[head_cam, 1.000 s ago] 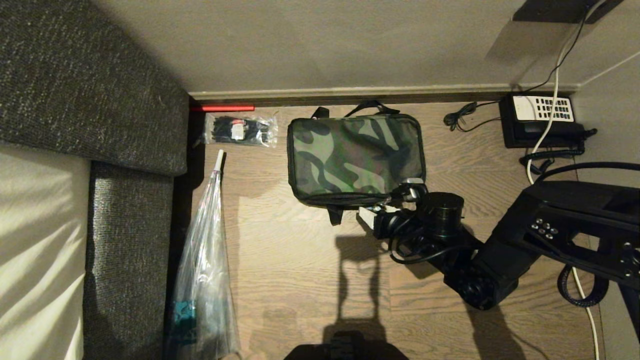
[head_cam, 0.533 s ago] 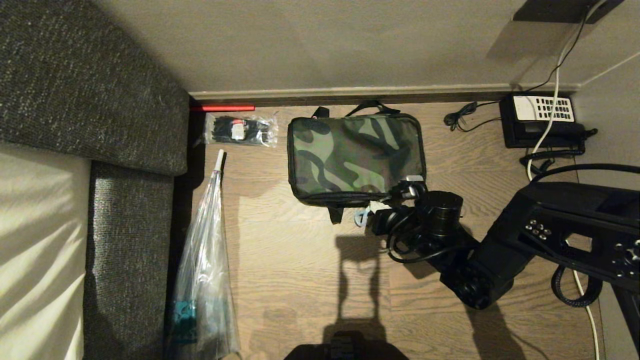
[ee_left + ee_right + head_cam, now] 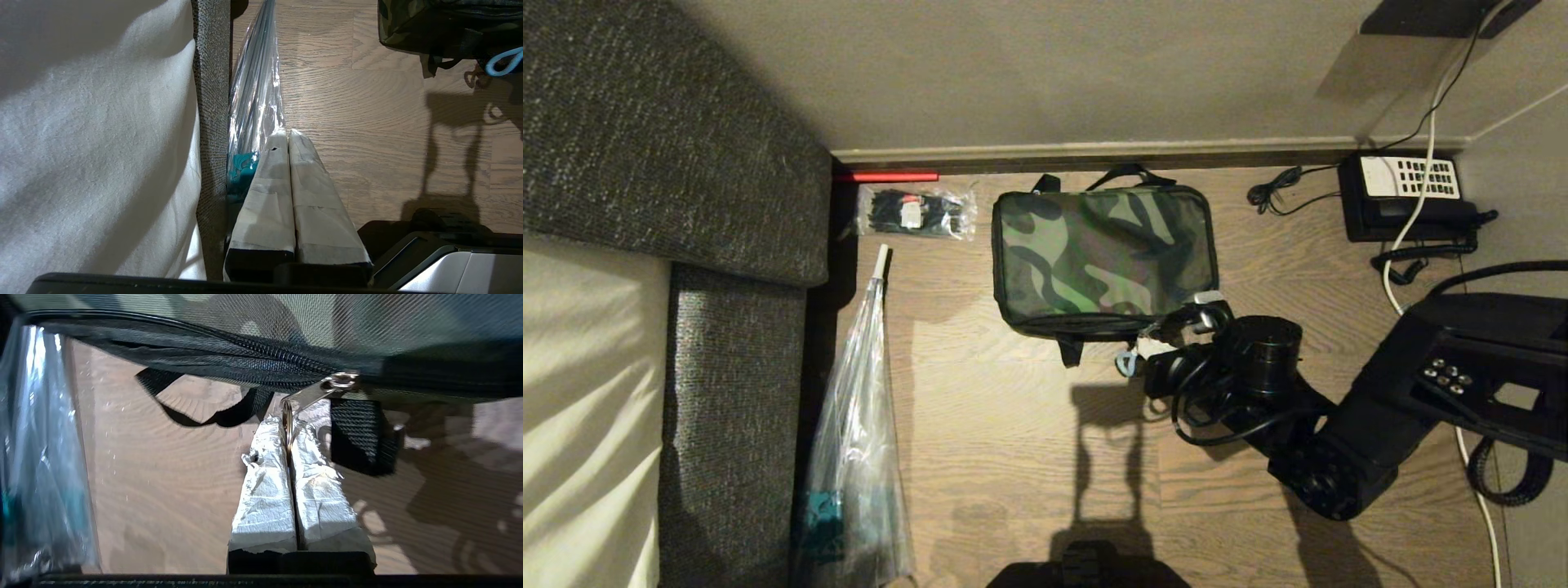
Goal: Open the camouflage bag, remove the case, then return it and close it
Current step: Open the top of the storage box
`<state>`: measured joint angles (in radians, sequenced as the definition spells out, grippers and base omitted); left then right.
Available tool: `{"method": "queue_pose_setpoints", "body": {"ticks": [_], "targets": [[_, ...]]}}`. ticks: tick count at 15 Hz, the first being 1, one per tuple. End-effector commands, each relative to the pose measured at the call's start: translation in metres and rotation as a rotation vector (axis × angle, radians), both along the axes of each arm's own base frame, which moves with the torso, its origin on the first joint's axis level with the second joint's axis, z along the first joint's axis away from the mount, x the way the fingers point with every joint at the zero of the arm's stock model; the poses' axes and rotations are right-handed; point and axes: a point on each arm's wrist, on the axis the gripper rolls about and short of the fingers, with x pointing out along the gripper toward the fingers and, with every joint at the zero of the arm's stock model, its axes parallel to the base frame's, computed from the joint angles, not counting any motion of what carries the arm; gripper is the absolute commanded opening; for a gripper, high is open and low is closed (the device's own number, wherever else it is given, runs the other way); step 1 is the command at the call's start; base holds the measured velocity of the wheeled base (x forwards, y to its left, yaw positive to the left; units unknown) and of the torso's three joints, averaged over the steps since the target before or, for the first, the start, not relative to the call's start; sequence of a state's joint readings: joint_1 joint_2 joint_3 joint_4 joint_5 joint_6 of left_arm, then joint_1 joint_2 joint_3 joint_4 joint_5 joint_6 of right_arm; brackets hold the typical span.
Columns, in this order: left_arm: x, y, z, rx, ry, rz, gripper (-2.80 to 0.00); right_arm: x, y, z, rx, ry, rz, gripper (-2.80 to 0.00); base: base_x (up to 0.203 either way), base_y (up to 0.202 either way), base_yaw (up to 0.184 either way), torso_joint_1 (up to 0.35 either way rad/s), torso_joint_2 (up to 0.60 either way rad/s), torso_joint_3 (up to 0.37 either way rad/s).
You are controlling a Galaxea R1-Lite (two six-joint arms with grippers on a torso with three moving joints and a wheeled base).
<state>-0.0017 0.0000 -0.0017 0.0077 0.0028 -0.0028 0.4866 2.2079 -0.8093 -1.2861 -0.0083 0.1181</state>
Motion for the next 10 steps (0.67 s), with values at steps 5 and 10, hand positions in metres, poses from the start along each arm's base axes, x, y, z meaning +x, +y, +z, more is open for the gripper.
{"method": "queue_pose_setpoints", "body": {"ticks": [5, 10], "targets": [[0.0, 0.0, 0.0, 0.0, -0.001, 0.0, -2.8, -0.027, -0.034, 0.035, -0.05, 0.029, -0.012, -2.8, 0.0, 0.0, 0.0, 0.0, 0.0, 0.0], [0.0, 0.0, 0.0, 0.0, -0.001, 0.0, -2.8, -0.024, -0.075, 0.041, -0.06, 0.056, -0.096, -2.8, 0.0, 0.0, 0.0, 0.0, 0.0, 0.0]]}}
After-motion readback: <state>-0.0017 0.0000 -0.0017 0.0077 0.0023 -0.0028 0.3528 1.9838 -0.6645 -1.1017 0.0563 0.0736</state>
